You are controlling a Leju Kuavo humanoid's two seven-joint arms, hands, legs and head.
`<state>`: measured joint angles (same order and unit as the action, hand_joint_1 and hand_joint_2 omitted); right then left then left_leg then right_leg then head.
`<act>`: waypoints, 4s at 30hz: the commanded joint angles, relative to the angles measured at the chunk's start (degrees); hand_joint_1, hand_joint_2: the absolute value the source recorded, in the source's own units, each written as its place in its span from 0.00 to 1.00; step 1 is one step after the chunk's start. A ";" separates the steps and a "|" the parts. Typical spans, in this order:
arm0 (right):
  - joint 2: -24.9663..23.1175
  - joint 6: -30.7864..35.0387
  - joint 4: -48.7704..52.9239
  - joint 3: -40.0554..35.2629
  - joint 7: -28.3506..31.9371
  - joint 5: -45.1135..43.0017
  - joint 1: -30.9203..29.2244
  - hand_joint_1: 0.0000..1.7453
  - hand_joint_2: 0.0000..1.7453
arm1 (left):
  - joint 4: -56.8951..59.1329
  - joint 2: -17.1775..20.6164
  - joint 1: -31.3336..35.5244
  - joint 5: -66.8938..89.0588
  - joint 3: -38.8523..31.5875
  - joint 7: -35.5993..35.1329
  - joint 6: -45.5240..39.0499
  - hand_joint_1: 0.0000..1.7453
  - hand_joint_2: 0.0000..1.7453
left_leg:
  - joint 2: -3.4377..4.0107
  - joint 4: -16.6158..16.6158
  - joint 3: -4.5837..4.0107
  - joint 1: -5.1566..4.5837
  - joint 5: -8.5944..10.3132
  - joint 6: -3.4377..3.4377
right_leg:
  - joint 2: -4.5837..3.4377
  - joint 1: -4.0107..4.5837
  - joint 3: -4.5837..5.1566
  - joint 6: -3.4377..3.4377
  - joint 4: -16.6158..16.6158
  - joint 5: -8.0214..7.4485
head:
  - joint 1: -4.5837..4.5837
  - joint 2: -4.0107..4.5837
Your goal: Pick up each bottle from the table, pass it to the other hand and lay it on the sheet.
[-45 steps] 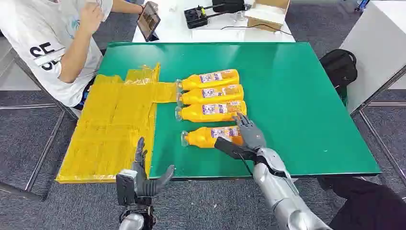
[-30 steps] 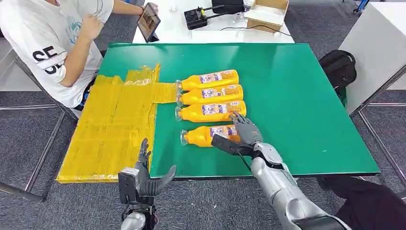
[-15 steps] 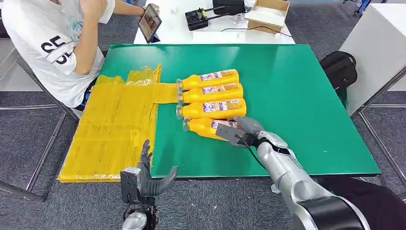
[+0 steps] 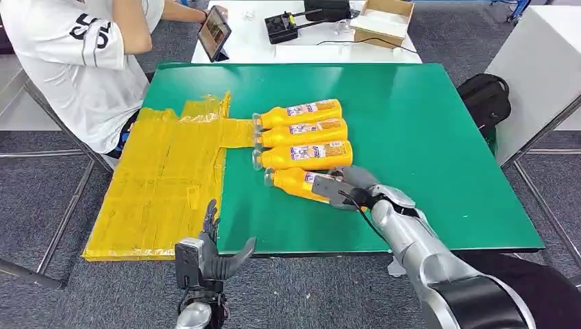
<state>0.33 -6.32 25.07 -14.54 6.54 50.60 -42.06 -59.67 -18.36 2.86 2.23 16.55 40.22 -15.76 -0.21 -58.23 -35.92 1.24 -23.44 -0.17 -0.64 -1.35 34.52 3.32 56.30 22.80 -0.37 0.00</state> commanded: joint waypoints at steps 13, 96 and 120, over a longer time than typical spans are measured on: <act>-9.21 25.07 56.83 6.42 16.83 -21.81 29.28 1.00 1.00 | -0.77 -1.64 0.45 0.69 0.51 -0.22 -1.38 0.00 1.00 | -0.20 -0.10 -0.27 0.06 -0.27 -0.03 | 0.23 0.11 0.18 -0.21 0.22 0.29 | 0.06 0.00; -18.87 40.15 31.31 5.22 33.46 -23.45 36.30 1.00 1.00 | -6.38 -1.64 1.47 -10.04 4.10 -1.58 12.91 0.00 1.00 | -0.05 0.11 -0.28 0.02 -0.21 0.00 | 0.07 0.05 0.17 -0.05 -0.14 0.22 | 0.00 0.00; -20.33 41.66 19.97 -1.36 33.46 -22.39 33.07 1.00 1.00 | -4.52 -1.64 2.55 -11.59 4.83 -1.91 13.81 0.00 1.00 | -0.08 0.04 -0.58 -0.01 -0.14 -0.04 | 0.07 0.00 0.46 0.04 -0.02 0.18 | -0.02 0.00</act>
<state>-18.95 35.28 50.49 -14.40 38.03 28.37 -6.72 -68.30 -18.08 3.31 -9.29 20.04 38.60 -1.95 -0.27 -58.21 -36.60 1.24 -23.55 -0.25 -0.63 -1.37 35.09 3.44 56.30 22.93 -0.39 0.00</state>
